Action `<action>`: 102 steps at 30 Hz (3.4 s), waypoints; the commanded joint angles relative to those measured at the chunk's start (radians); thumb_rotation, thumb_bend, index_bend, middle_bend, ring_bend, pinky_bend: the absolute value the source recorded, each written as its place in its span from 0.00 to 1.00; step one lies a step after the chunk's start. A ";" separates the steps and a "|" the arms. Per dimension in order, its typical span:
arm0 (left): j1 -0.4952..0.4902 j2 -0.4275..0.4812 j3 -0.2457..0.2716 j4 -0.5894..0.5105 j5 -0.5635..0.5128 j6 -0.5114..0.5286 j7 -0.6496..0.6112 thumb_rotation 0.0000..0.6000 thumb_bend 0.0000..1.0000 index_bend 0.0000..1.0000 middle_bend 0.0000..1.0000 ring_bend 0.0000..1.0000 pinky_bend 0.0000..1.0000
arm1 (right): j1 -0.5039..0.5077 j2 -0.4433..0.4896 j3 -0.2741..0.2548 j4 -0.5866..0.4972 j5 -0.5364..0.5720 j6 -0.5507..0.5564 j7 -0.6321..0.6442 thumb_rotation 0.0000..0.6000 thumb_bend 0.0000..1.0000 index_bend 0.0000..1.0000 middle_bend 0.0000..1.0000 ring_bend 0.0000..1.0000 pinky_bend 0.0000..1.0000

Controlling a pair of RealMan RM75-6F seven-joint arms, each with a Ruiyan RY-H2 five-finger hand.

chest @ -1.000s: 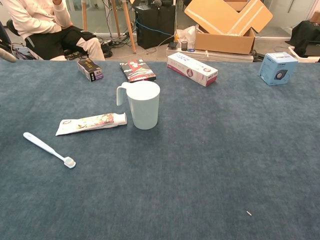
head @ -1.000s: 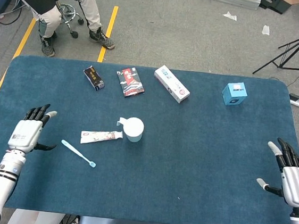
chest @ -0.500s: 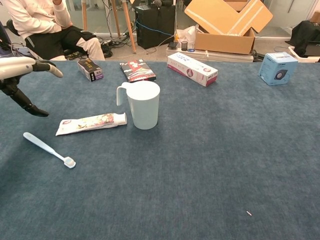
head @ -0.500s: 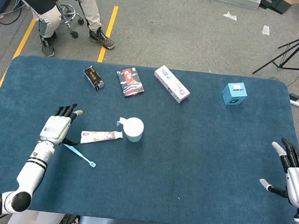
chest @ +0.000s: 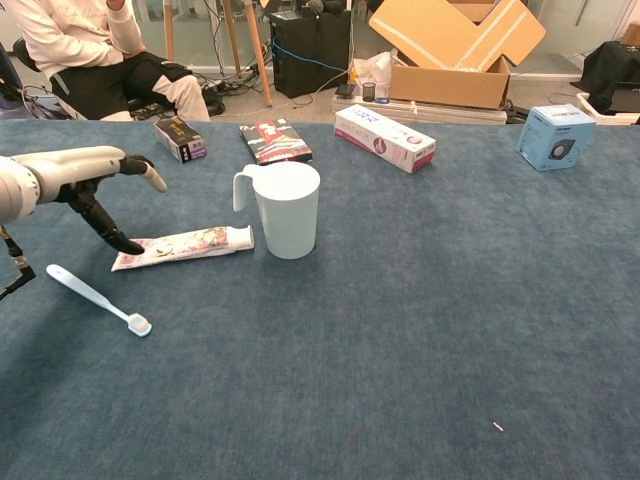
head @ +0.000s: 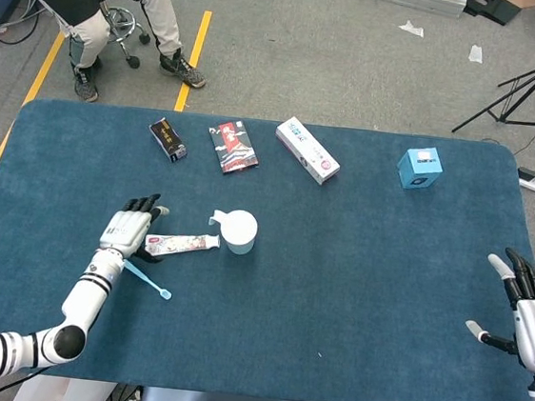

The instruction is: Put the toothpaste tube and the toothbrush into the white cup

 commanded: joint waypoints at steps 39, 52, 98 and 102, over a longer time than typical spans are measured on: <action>-0.166 -0.226 -0.012 0.204 -0.189 0.075 0.042 1.00 0.02 0.44 0.00 0.00 0.00 | 0.007 -0.001 -0.002 0.006 -0.010 -0.025 0.004 1.00 0.04 0.14 0.00 0.00 0.18; -0.169 -0.262 -0.020 0.256 -0.201 0.075 0.067 1.00 0.02 0.53 0.00 0.00 0.00 | 0.009 -0.002 -0.004 0.008 -0.014 -0.027 0.004 1.00 0.04 0.13 0.00 0.00 0.18; -0.155 -0.290 -0.050 0.298 -0.197 0.046 0.070 1.00 0.03 0.52 0.00 0.00 0.00 | 0.016 -0.008 -0.010 0.010 -0.019 -0.040 -0.003 1.00 0.04 0.14 0.00 0.00 0.18; -0.152 -0.290 -0.049 0.298 -0.192 0.049 0.069 1.00 0.08 0.53 0.00 0.00 0.00 | 0.016 -0.008 -0.010 0.010 -0.018 -0.041 -0.004 1.00 0.04 0.13 0.00 0.00 0.18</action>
